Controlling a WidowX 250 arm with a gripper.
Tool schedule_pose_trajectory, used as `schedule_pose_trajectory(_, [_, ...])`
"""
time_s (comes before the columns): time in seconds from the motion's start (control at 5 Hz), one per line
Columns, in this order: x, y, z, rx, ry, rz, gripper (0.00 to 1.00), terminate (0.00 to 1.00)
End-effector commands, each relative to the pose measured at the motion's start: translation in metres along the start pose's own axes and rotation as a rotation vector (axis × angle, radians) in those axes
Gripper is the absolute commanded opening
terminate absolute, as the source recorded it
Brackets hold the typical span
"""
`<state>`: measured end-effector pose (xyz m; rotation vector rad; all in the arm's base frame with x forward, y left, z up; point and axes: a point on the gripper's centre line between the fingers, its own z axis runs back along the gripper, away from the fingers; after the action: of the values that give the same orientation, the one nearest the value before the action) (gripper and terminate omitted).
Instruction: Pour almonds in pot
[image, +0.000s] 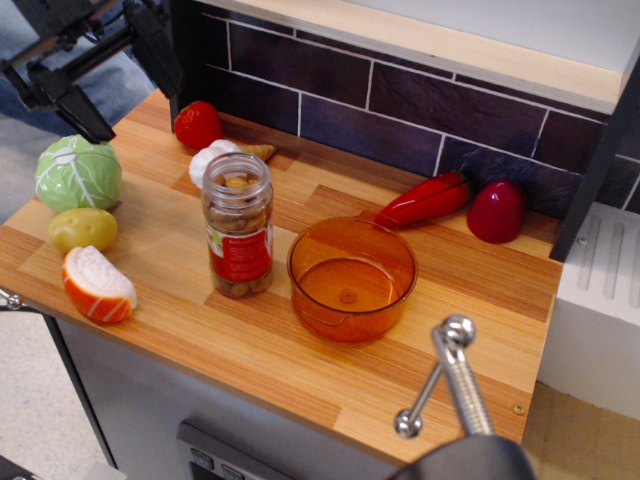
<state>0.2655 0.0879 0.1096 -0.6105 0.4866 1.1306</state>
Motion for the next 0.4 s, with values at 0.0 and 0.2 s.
schedule_pose_trajectory(0.0, [0.018,-0.007,-0.016,0.014,-0.044,0.095,1.00,0.00])
schedule_pose_trajectory(0.2, [0.022,-0.006,-0.038,0.071,-0.027,0.137,1.00,0.00])
